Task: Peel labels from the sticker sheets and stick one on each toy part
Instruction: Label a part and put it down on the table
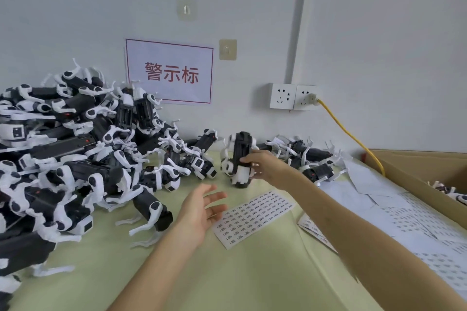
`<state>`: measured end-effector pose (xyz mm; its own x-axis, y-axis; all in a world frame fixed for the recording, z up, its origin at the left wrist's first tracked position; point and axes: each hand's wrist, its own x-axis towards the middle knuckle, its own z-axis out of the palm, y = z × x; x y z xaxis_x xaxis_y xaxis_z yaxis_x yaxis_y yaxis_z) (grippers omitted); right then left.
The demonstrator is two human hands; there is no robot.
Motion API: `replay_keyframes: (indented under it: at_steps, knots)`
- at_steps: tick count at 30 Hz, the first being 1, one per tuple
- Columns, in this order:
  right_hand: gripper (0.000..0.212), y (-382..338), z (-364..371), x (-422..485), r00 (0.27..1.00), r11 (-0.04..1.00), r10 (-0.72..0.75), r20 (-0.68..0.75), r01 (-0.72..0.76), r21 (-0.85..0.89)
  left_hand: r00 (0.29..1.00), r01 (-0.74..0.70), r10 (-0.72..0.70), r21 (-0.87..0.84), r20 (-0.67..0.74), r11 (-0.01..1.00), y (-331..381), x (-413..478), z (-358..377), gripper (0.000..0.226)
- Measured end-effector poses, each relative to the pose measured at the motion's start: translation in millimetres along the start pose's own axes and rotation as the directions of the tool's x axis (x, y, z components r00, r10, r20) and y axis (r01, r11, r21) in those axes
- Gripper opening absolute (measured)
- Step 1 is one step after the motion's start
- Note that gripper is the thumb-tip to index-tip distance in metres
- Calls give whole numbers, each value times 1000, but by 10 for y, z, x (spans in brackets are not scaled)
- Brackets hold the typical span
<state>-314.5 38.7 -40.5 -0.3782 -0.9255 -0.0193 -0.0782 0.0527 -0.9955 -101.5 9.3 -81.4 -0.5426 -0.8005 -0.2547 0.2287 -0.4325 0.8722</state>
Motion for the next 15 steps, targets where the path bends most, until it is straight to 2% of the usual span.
replay_keyframes:
  at_steps: [2,3,5,7,9,12,13,14,15]
  knots:
    - [21,37,-31,-43,1000,941,14,20,-20,338,1000,-2,2,13,1,1000,-5,5,-1,17]
    - [19,76,-33,-55,1000,892,9,15,-14,451,1000,-4,4,17,1,1000,-9,8,-1,17]
    - [19,172,-7,-46,999,869,-2,-40,21,493,1000,-7,7,30,3,1000,-14,8,3,16]
    - [28,211,29,-10,987,957,-14,-161,60,284,1000,-8,8,40,5,999,-14,1,8,16]
    - [36,155,40,32,960,996,-92,-265,84,-42,1000,-10,9,53,10,999,-8,-9,9,17]
    - [29,-32,44,63,941,890,-211,-263,73,-449,1000,-15,14,84,16,996,-8,-15,13,18]
    - [29,-89,51,66,939,862,-224,-260,66,-503,1000,-20,19,94,16,995,-12,-15,13,19]
    - [29,-131,59,65,938,878,-215,-273,63,-474,1000,-24,22,102,18,994,-13,-14,16,19]
    - [27,-165,63,62,934,945,-171,-315,65,-321,1000,-25,22,110,21,994,-15,-13,14,19]
